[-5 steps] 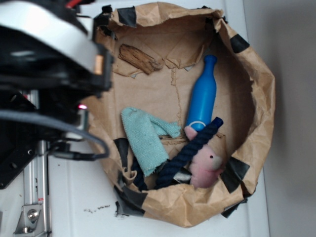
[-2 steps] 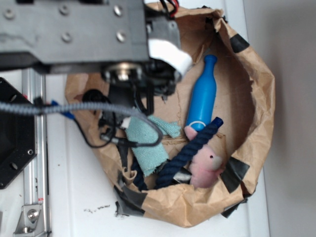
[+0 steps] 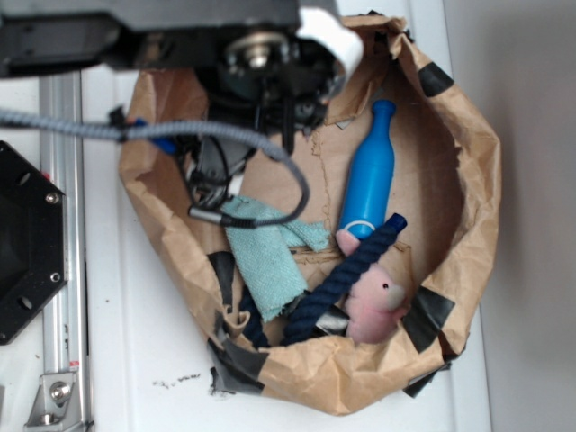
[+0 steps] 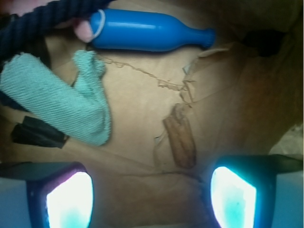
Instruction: Grab the wood chip.
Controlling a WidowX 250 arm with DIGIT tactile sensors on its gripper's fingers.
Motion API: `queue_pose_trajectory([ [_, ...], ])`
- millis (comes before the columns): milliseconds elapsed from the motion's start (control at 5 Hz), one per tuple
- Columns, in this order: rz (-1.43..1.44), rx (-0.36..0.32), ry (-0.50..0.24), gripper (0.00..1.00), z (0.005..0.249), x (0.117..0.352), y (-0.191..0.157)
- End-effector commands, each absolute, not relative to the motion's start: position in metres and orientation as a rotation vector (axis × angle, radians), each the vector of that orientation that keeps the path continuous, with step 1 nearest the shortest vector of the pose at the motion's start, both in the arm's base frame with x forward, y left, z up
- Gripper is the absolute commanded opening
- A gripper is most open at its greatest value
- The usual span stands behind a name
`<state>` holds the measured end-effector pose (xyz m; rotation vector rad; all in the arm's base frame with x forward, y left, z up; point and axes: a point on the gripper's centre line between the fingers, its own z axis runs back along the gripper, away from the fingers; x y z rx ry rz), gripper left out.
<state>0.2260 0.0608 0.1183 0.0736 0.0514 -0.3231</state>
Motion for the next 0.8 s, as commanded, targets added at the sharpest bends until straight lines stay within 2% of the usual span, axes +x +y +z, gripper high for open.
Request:
queue_pose_trajectory([
  [0, -0.368, 0.133, 0.048, 1.00, 0.077, 0.237, 0.059],
  [400, -0.424, 0.138, 0.077, 1.00, 0.045, 0.237, 0.041],
  [600, -0.426, 0.132, 0.068, 1.00, 0.046, 0.233, 0.040],
])
